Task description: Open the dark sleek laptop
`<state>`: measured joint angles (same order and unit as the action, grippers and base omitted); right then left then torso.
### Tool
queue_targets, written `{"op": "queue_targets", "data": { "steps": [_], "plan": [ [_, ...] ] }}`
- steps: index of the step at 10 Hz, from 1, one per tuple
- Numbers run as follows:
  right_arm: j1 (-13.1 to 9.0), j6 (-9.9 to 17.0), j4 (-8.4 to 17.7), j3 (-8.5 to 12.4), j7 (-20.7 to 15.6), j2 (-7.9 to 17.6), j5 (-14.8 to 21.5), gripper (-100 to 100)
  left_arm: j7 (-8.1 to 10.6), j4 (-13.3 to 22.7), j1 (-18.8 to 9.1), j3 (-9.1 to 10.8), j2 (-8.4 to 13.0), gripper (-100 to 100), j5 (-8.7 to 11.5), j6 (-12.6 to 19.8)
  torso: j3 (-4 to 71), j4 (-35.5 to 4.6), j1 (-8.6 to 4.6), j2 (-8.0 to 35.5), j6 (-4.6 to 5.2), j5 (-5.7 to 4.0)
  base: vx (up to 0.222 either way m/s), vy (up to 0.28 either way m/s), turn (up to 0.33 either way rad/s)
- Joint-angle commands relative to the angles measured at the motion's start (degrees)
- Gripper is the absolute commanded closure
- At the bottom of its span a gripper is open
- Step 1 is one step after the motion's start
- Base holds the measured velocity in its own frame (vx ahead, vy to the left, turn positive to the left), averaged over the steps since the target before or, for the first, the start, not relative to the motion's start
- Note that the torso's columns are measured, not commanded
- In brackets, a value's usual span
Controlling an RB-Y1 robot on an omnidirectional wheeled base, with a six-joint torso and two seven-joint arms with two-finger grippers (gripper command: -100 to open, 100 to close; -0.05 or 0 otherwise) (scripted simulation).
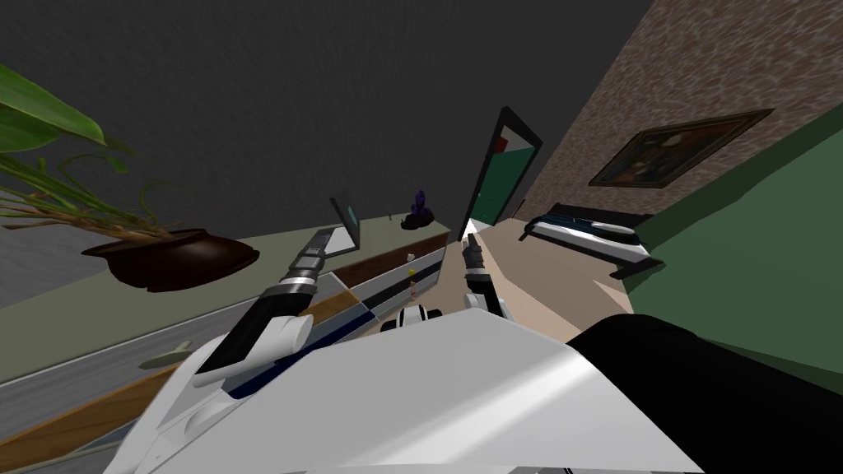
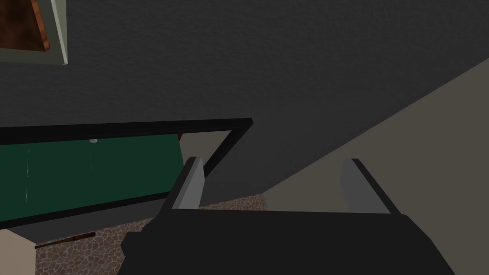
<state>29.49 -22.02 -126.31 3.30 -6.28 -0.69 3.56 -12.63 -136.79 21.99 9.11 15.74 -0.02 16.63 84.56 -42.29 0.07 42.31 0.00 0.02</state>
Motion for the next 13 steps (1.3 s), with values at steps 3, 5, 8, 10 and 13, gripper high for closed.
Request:
{"op": "queue_targets", "data": {
  "steps": [3, 5, 8, 10, 13],
  "plan": [
    [0.0, 0.0, 0.0, 0.0, 0.0, 0.0, 0.0, 0, -0.31, -0.7, -1.4, 2.07, 2.1, -100, 1.1, 7.5, 0.0, 0.0, -0.09, -0.1, 0.01, -0.03, 0.087, -0.107, 0.046],
    [0.0, 0.0, 0.0, 0.0, 0.0, 0.0, 0.0, 0, -0.41, -0.9, -1.8, 2.67, 2.8, -100, 1.4, 10.4, -0.1, 0.0, 0.07, 0.1, 0.0, 0.02, 0.033, -0.067, 0.037],
    [0.0, 0.0, 0.0, 0.0, 0.0, 0.0, 0.0, 0, -0.61, -1.4, -2.7, 3.81, 4.2, -100, 2.0, 14.8, 0.1, 0.0, -0.13, -0.1, 0.02, -0.05, 0.072, -0.104, 0.046],
    [0.0, 0.0, 0.0, 0.0, 0.0, 0.0, 0.0, 0, -0.7, -1.6, -3.0, 4.33, 4.9, -100, 2.2, 17.2, 0.0, 0.0, 0.07, 0.0, 0.0, 0.02, 0.047, -0.052, 0.032],
    [0.0, 0.0, 0.0, 0.0, 0.0, 0.0, 0.0, 0, -0.86, -2.0, -3.7, 5.27, 6.2, -100, 2.7, 20.9, 0.0, 0.0, -0.1, 0.0, 0.01, -0.03, 0.057, -0.078, 0.04]
  ]
}}
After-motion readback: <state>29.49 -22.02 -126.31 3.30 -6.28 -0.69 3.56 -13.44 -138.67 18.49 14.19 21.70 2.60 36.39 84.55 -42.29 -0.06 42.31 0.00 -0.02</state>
